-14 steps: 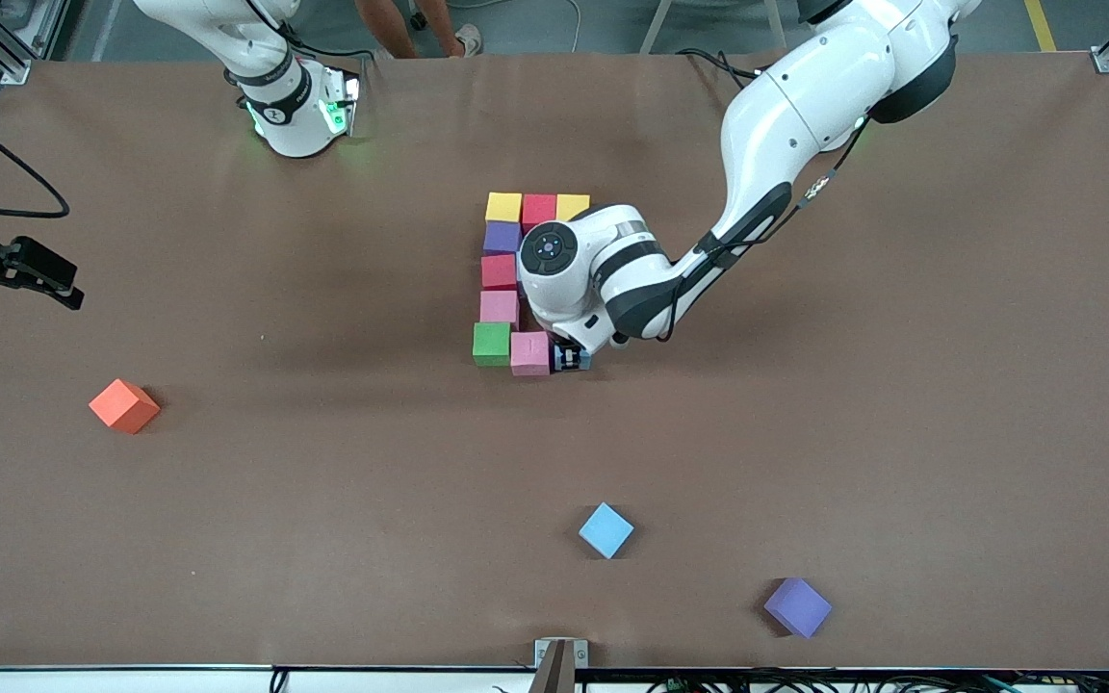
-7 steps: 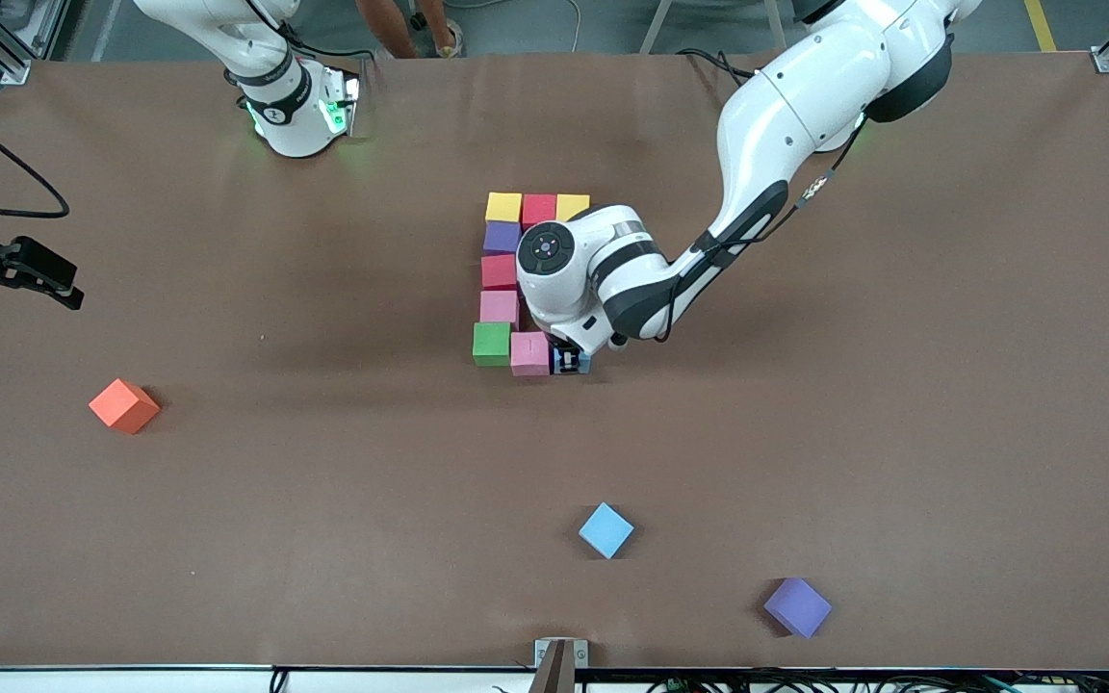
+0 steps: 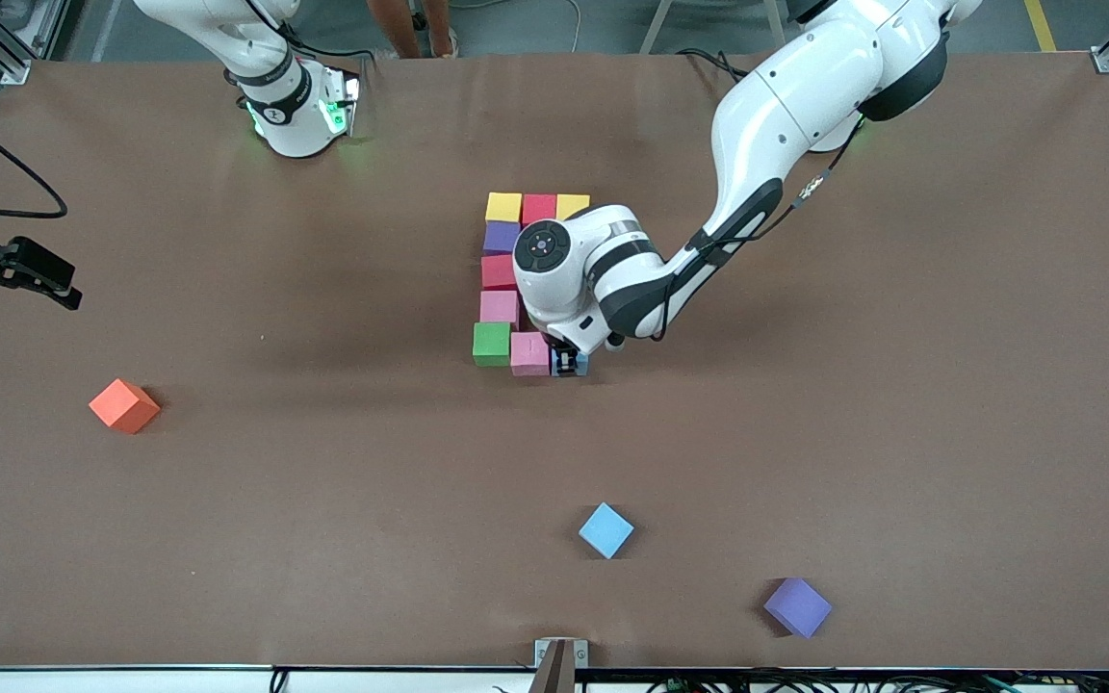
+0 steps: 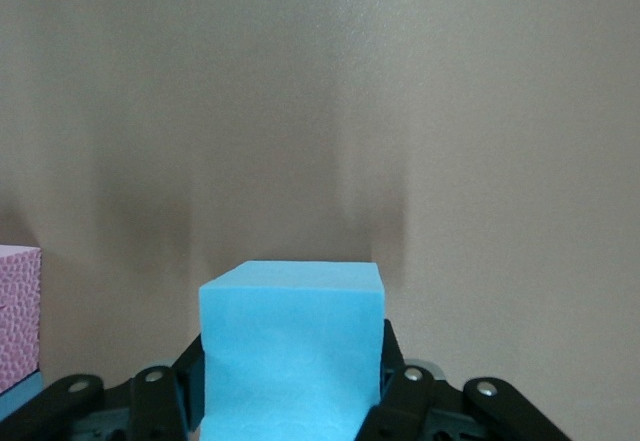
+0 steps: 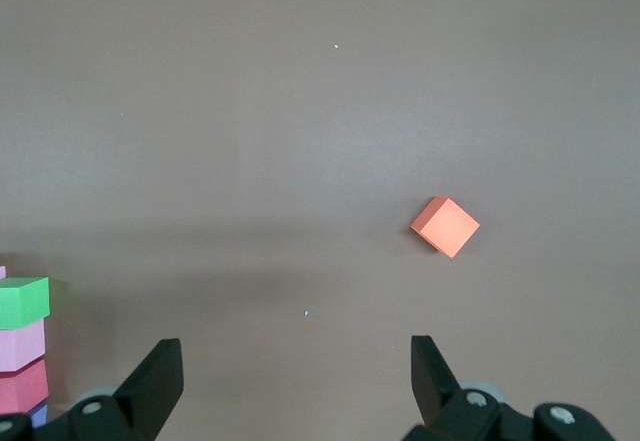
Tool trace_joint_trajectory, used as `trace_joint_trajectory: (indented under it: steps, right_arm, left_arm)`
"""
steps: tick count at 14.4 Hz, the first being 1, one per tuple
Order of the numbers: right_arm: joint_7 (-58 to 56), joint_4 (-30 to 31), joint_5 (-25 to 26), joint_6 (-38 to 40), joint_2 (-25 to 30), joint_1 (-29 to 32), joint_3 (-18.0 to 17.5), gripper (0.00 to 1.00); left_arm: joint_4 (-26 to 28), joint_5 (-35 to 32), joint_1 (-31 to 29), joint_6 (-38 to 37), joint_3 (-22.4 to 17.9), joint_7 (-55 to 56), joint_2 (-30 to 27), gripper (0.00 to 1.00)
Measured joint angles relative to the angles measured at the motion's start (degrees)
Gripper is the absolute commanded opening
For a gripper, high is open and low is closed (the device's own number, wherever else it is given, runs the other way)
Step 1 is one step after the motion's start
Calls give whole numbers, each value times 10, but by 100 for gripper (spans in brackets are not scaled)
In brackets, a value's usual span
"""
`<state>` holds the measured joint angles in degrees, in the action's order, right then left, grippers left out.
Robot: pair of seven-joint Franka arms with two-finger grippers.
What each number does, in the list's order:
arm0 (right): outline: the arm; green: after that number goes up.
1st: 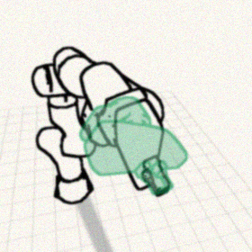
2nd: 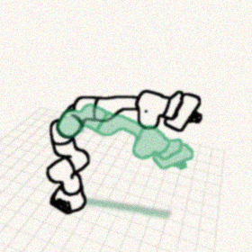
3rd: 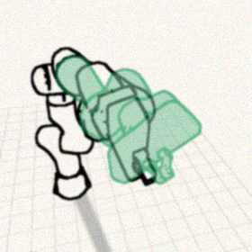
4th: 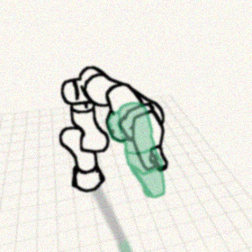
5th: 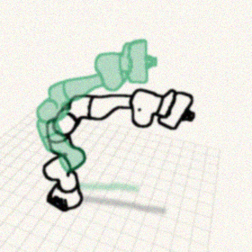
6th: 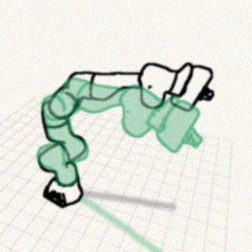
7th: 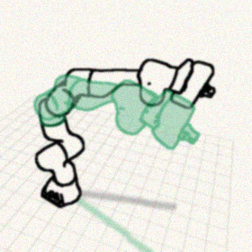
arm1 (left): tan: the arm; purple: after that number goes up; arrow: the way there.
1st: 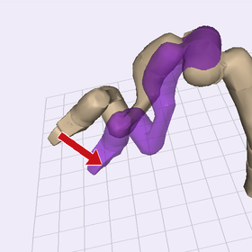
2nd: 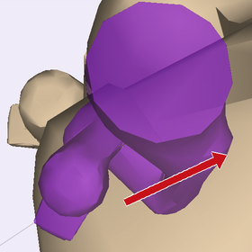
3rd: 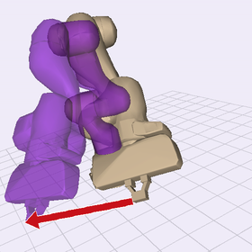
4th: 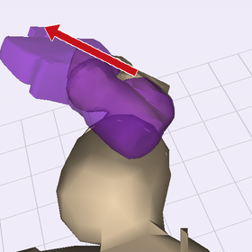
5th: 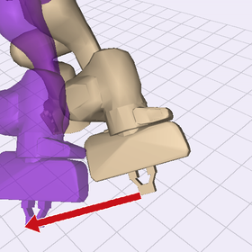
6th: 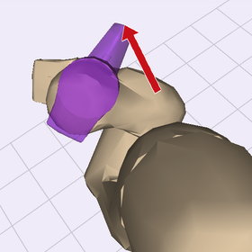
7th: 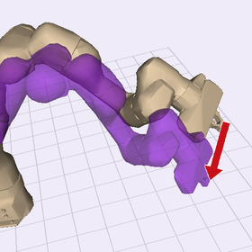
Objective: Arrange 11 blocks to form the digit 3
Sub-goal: 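Lower the blue cube beside the pink cube and open the left gripper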
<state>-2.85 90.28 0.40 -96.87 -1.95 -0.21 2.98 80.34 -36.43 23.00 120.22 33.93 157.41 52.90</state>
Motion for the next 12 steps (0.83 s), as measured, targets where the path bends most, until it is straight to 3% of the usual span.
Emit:
trace_joint_trajectory:
  steps: [12]
  right_arm:
    - [0,3,0,0,0,0,0,100]
  left_arm:
    - [-13,0,7,-32,19,-14,-36,100]
